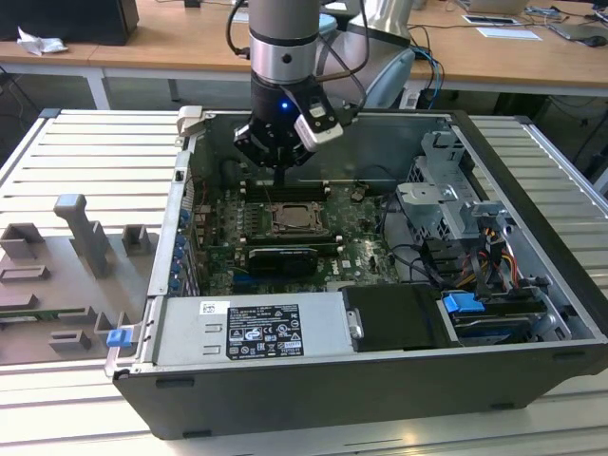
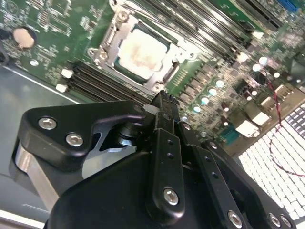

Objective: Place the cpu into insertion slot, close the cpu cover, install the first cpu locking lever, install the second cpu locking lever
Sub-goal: 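Install the first cpu locking lever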

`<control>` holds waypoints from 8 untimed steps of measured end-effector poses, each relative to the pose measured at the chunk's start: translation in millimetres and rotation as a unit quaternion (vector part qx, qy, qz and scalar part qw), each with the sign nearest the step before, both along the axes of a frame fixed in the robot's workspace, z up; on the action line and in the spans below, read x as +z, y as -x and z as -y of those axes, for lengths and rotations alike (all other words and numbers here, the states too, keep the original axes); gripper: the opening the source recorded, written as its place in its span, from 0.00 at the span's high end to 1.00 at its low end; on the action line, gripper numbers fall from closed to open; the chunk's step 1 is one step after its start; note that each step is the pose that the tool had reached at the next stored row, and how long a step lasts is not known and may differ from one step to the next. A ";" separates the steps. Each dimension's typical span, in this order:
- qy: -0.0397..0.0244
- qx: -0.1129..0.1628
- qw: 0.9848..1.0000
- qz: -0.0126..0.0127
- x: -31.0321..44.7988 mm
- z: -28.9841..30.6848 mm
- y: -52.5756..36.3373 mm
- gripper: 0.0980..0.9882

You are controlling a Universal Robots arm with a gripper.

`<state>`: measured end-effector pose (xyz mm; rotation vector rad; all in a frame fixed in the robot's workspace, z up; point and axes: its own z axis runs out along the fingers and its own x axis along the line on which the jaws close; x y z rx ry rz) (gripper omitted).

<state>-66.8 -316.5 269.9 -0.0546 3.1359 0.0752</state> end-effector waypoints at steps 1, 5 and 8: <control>0.000 0.000 1.000 0.000 0.0 0.0 2.1 0.99; 0.000 0.000 1.000 0.000 -0.2 0.0 15.6 0.99; 0.000 0.000 1.000 0.000 -0.8 -0.2 21.8 0.99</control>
